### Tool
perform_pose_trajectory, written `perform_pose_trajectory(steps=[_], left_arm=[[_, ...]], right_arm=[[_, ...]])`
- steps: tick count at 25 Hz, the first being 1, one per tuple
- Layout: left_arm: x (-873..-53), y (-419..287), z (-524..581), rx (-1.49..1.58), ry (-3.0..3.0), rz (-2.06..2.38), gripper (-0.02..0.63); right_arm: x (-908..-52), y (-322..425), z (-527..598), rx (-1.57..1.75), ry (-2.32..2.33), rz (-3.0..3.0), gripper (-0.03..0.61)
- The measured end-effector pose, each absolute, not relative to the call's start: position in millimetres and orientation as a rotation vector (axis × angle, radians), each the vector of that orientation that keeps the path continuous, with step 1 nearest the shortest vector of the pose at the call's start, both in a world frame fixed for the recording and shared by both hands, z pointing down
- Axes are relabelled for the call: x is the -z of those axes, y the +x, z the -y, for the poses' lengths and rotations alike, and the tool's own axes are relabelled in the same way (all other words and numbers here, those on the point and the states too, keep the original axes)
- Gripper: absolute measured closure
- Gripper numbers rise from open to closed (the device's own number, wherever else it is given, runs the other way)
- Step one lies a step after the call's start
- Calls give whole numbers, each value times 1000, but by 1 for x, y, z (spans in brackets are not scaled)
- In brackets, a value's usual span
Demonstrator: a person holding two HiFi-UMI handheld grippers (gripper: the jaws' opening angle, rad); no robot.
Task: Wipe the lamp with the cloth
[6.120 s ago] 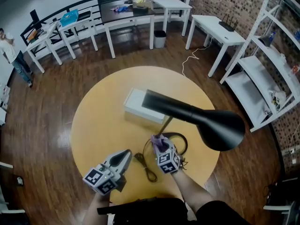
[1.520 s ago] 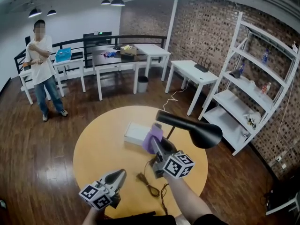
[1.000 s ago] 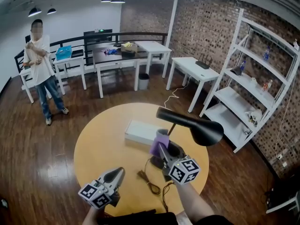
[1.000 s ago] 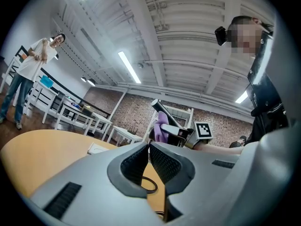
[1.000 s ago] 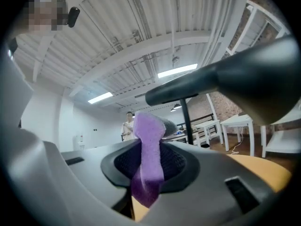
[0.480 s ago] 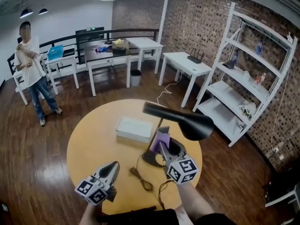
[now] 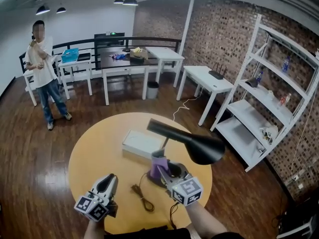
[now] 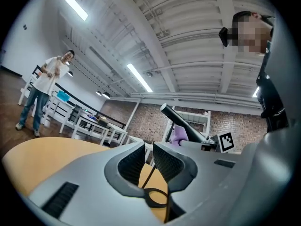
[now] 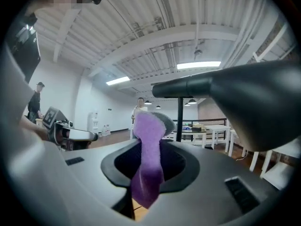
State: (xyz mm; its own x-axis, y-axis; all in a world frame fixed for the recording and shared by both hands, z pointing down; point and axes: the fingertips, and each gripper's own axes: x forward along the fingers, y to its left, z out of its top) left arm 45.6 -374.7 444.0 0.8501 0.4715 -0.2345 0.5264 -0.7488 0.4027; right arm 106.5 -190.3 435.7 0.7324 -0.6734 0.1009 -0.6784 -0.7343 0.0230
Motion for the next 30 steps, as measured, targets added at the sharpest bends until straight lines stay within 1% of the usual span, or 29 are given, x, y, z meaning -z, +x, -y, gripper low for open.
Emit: perform_pose_trajectory(steps=[4, 7, 9, 11, 12, 13, 14, 15, 24, 26, 28, 30], left_arm=[[-442, 45, 393, 226, 2588, -514, 561], [-438, 44, 398, 237, 2618, -472, 558], [-438, 43, 408, 259, 2668, -423, 455], [-435, 39, 439, 332, 2732, -265, 351], [-430, 35, 453, 368, 2740, -214, 377], [-426, 32, 461, 394, 2741, -202, 463], [-422, 29, 463, 405, 2745, -215, 489], [-420, 27, 461, 406, 2750, -235, 599], [-424, 31, 423, 362, 2753, -338, 613], [-424, 32, 423, 345, 2749, -352, 568], [-423, 33, 421, 338, 2745, -370, 545], [-423, 34, 418, 337, 2745, -385, 545]], right_arm=[[-428, 79, 231, -40, 2658, 1369, 480], [-432, 57, 262, 33, 2475, 1441, 480], [-442, 57, 260, 16, 2457, 1456, 480], [-451, 62, 248, -38, 2518, 1483, 479], [-453, 64, 242, -67, 2557, 1494, 480], [-455, 66, 236, -89, 2586, 1498, 480], [-457, 68, 231, -101, 2606, 1494, 480], [-458, 70, 226, -102, 2622, 1484, 480], [-451, 80, 206, -106, 2686, 1410, 479], [-449, 81, 202, -103, 2702, 1395, 480], [-447, 83, 198, -105, 2714, 1384, 479], [-450, 83, 193, -120, 2714, 1372, 480]])
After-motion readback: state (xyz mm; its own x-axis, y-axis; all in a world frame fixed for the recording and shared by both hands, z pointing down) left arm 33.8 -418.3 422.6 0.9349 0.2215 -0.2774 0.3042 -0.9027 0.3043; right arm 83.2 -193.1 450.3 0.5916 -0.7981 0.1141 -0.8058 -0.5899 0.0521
